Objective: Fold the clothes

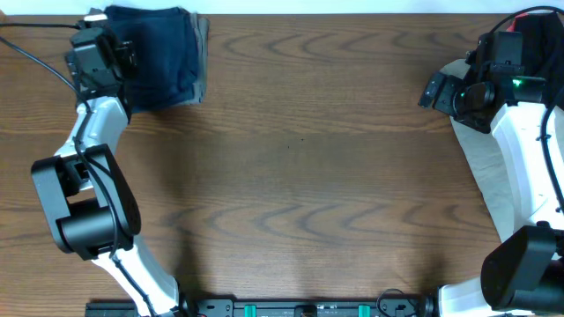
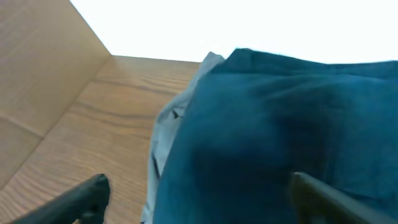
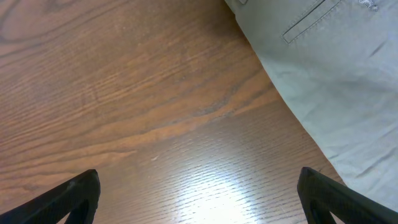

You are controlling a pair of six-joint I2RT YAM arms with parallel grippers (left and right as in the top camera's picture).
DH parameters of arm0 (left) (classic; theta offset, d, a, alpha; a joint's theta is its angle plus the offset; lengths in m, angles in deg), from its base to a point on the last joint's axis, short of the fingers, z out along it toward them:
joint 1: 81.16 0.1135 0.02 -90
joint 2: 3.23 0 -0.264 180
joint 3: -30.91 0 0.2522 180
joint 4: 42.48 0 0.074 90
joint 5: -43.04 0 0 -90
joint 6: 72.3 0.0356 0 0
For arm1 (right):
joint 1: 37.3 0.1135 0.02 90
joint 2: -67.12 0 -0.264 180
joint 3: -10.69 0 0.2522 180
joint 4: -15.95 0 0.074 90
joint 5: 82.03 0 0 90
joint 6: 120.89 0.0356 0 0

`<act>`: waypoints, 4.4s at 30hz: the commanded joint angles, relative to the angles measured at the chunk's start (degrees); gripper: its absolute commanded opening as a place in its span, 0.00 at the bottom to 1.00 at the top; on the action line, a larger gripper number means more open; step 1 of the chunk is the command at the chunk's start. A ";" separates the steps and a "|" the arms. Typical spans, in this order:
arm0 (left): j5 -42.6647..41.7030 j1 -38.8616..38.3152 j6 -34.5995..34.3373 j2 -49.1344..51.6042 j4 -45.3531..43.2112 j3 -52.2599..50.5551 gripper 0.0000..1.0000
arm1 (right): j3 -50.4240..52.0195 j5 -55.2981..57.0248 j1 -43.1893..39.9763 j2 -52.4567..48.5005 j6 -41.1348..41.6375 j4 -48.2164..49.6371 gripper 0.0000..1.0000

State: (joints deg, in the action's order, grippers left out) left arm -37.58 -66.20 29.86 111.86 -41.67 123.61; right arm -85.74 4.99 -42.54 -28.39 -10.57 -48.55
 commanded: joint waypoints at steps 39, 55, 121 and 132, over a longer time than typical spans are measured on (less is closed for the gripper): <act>-4.46 0.17 -10.60 -2.78 10.80 1.84 0.85 | 0.02 0.42 -0.26 -0.22 -0.68 -0.04 0.99; -4.46 -8.41 -14.45 3.54 -16.96 1.84 0.85 | 0.02 0.42 -0.26 -0.22 -0.68 -0.04 0.99; -13.70 -30.32 -36.61 -60.50 86.79 -11.93 0.98 | 0.02 0.42 -0.26 -0.22 -0.68 -0.07 0.99; -13.73 -28.13 -34.82 -76.02 60.17 -30.95 0.98 | 0.02 0.42 -0.26 -0.22 -0.68 -0.07 0.99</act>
State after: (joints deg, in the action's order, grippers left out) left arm -51.28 -95.83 -6.27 41.39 22.55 99.04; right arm -85.61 4.99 -42.54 -28.39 -10.57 -48.53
